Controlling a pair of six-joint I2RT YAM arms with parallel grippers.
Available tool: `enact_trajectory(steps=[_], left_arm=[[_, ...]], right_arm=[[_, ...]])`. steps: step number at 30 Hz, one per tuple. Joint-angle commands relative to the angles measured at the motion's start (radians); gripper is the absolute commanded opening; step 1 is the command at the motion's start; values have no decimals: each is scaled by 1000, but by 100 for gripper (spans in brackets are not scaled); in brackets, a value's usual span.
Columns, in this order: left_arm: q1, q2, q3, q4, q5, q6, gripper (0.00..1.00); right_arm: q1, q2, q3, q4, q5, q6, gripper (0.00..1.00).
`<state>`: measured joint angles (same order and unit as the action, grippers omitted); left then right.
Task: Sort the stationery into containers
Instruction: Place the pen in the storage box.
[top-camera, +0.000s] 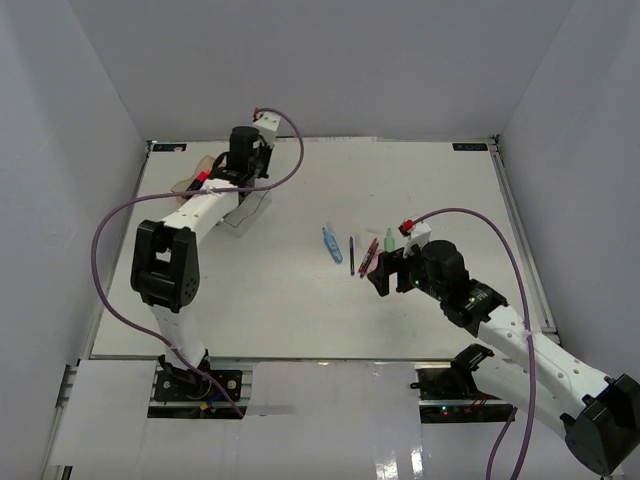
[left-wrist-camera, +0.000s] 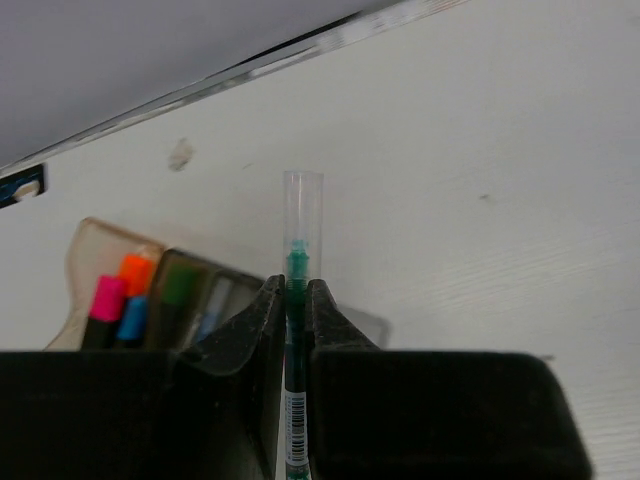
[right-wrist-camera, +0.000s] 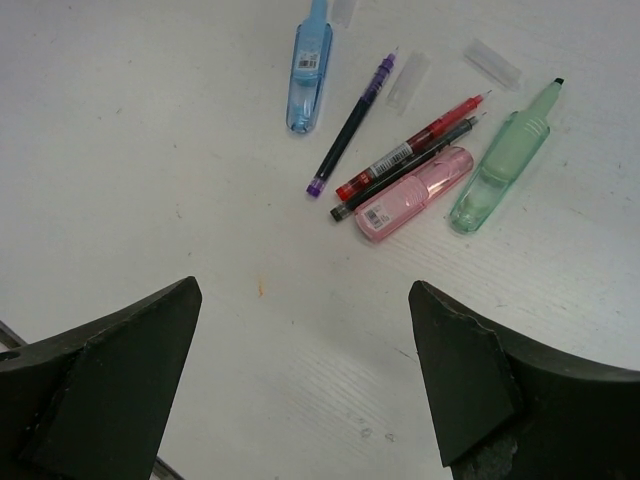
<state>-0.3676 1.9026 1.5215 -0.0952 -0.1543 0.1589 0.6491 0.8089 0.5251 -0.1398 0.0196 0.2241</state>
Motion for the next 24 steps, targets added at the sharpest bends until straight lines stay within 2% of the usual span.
enact_trajectory(steps=[1, 7, 13, 18, 19, 21, 24], left_arm=[[84, -86, -113, 66, 58, 178, 8], [231, -88, -135, 37, 145, 235, 7], [277, -27, -162, 55, 131, 300, 8], [295, 18, -164, 72, 156, 297, 8], [297, 19, -167, 78, 191, 295, 9], [295, 26, -190, 119, 183, 298, 17], [297, 32, -213, 158, 170, 307, 21]], right_arm=[[-3, 12, 3, 46, -9, -14, 91], [-3, 56, 9, 68, -52, -20, 91], [-2, 87, 16, 82, -76, -26, 91], [-3, 105, 21, 82, -81, -31, 91], [-3, 107, 24, 80, -83, -29, 91], [-3, 108, 27, 80, -87, -29, 91], [-3, 105, 29, 78, -84, -28, 91]])
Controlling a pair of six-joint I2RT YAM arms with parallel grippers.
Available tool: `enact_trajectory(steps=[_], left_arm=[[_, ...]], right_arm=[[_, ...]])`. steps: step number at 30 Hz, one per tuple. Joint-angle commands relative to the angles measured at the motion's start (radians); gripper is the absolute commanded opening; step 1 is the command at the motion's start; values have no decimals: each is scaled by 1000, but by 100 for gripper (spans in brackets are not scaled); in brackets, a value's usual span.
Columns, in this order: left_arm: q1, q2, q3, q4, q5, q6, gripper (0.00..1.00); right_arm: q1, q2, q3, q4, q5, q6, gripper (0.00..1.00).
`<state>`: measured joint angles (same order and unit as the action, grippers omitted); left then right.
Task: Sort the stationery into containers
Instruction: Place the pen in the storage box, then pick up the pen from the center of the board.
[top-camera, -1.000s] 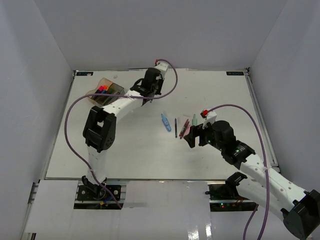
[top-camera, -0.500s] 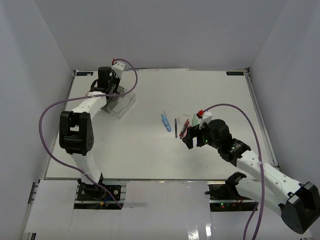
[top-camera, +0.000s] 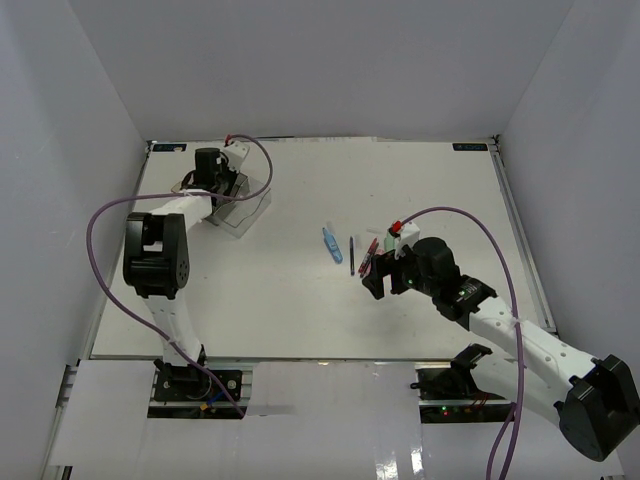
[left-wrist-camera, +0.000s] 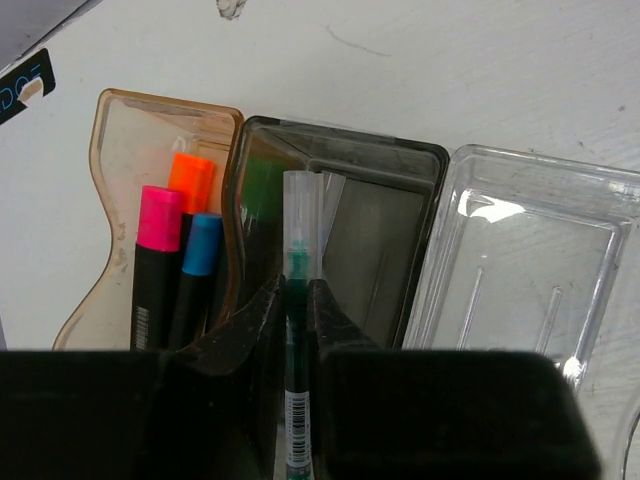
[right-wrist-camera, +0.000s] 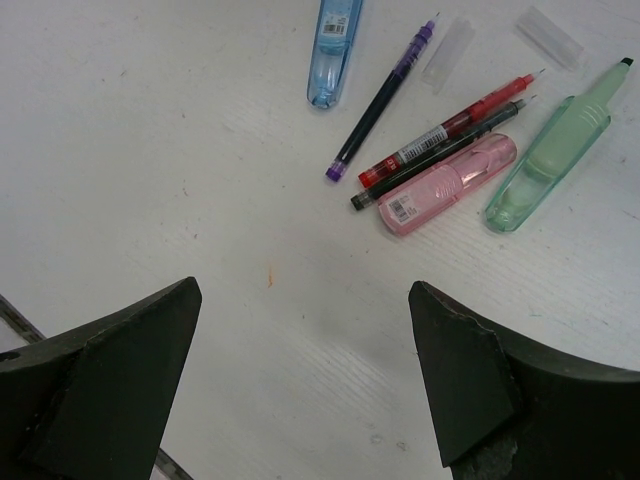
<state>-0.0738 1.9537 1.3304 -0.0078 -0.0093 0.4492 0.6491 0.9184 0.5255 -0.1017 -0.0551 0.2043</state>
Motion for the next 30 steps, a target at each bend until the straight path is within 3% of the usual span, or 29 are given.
enact_trajectory(steps=[1, 5, 10, 12, 17, 18, 19, 22, 25, 30], left_arm=[[5, -19, -22, 77, 23, 17, 24], [5, -33, -8, 71, -3, -33, 42], [5, -93, 13, 43, 8, -93, 54], [3, -139, 29, 14, 8, -150, 69], [3, -288, 24, -95, 65, -348, 90], [5, -344, 18, -116, 66, -390, 98], [5, -372, -5, -135, 69, -484, 98], [5, -494, -72, -185, 84, -636, 98], [5, -607, -221, -227, 97, -763, 98], [5, -705, -359, -228, 169, -802, 98]], right_arm=[[-3, -6, 28, 40, -9, -8, 91], [-2, -4, 36, 37, -8, -3, 91], [-3, -1, 57, 11, 24, 18, 91], [-3, 7, 76, -4, 38, 20, 92], [-2, 49, 142, -53, 116, 20, 97], [-3, 75, 155, -65, 132, 21, 99], [-3, 91, 180, -67, 135, 26, 100], [0, 160, 224, -75, 136, 47, 90], [17, 253, 281, -85, 136, 78, 83], [69, 442, 395, -145, 214, 113, 81]])
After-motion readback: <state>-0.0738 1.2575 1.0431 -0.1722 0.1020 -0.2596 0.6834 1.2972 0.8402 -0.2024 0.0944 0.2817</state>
